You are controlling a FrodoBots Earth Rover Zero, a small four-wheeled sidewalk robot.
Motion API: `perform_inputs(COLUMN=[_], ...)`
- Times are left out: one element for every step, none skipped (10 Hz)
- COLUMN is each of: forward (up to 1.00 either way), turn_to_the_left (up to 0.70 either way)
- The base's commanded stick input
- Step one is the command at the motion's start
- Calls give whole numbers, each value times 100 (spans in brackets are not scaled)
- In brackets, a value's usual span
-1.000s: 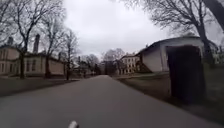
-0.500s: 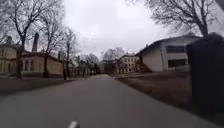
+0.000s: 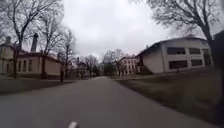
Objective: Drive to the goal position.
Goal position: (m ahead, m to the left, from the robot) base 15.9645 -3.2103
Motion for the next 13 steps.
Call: perform_inputs(forward=[100,100,100,100,100,100,100,100,100,100,100,100,100], turn_to_the_left=[1,1,1,1,1,1,1,1,1,1,1,1,7])
